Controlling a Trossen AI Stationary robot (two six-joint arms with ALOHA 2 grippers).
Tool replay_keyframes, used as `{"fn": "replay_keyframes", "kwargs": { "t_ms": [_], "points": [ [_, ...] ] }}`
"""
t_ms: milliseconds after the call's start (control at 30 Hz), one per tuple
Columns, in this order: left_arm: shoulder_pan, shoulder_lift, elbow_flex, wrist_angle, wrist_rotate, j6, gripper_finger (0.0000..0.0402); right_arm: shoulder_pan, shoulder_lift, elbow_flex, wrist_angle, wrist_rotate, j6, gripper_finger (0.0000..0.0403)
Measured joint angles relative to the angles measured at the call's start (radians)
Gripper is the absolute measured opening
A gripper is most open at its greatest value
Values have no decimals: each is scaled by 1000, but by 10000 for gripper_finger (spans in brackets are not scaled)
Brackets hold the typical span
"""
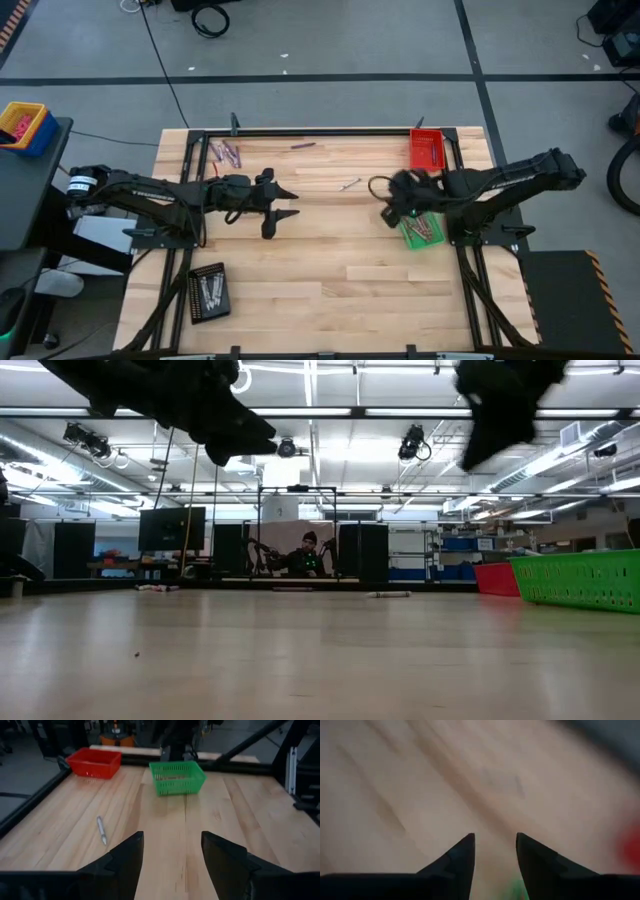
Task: Sort crayons
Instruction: Put the white crayon into the black bin
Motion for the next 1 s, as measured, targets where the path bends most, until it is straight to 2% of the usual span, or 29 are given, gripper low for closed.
{"fn": "replay_keyframes", "kwargs": {
  "t_ms": [67, 133, 200, 267, 333, 433, 633, 800, 1000],
  "points": [
    [0, 0, 0, 15, 0, -2, 212, -19, 7, 11, 203, 4, -297, 148],
    [-5, 0, 0, 18, -1, -10, 212, -52, 29, 2, 398, -62, -552, 148],
    [-8, 0, 0, 9, 0, -32, 212, -97, 70, -4, 532, -142, -686, 149],
    [-16, -1, 0, -18, 0, -62, 212, -151, 128, 4, 589, -215, -745, 149],
    [-23, -12, 9, -95, 0, -83, 212, -209, 199, 37, 539, -261, -790, 149],
    [-35, -36, 34, -171, 0, -94, 212, -274, 318, 110, 397, -271, -858, 149],
    [-44, -46, 35, -194, -1, -87, 212, -341, 539, 210, 241, -302, -1023, 149],
    [-43, -46, 35, -196, -1, -86, 212, -423, 659, 241, 220, -349, -1176, 149],
    [-43, -46, 35, -197, -1, -85, 212, -493, 744, 256, 213, -321, -1371, 149]
  ]
}}
